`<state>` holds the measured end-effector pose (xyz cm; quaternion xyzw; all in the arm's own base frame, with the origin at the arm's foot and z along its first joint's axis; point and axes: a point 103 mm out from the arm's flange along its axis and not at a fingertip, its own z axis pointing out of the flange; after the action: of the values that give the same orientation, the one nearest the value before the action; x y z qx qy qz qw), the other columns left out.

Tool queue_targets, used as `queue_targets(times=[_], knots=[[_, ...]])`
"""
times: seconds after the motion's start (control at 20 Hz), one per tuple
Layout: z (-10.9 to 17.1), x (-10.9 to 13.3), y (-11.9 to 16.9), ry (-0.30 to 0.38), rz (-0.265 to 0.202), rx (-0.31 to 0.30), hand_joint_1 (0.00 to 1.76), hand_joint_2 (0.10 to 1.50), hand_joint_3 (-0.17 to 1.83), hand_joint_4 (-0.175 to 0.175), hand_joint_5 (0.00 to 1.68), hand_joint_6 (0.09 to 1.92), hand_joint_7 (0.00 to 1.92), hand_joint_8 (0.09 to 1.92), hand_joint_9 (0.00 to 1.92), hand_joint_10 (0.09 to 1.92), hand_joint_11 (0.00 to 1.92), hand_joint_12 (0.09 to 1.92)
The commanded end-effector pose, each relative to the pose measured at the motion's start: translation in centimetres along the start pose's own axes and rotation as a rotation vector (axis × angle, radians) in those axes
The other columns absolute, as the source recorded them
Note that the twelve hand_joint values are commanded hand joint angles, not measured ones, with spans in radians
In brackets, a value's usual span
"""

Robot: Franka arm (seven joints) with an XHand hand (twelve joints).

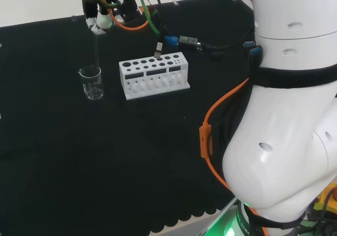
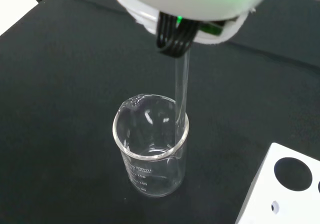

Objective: Stir in the beaker to the left of the white test tube rack with the glass rod.

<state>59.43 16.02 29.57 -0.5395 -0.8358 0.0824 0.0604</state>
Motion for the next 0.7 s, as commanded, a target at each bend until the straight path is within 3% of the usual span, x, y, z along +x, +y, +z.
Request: queue_targets(times=[0.05,0.25,0.7], knots=[[-0.1,0.3,-1.6,0.011,0.016,-0.035,1.33,0.61,0.75,-0.175,1.20,0.61,1.39,0.73,1.77,0.44,1.61,0.74],[0.1,2.1,-3.2,0.010,0.016,-0.037,1.33,0.61,0.75,-0.175,1.20,0.61,1.39,0.73,1.77,0.44,1.61,0.74],[0.8,4.5,-2.3,0.020,-0.016,-0.011,1.33,0.61,0.75,-0.175,1.20,0.61,1.39,0.73,1.77,0.44,1.61,0.74]])
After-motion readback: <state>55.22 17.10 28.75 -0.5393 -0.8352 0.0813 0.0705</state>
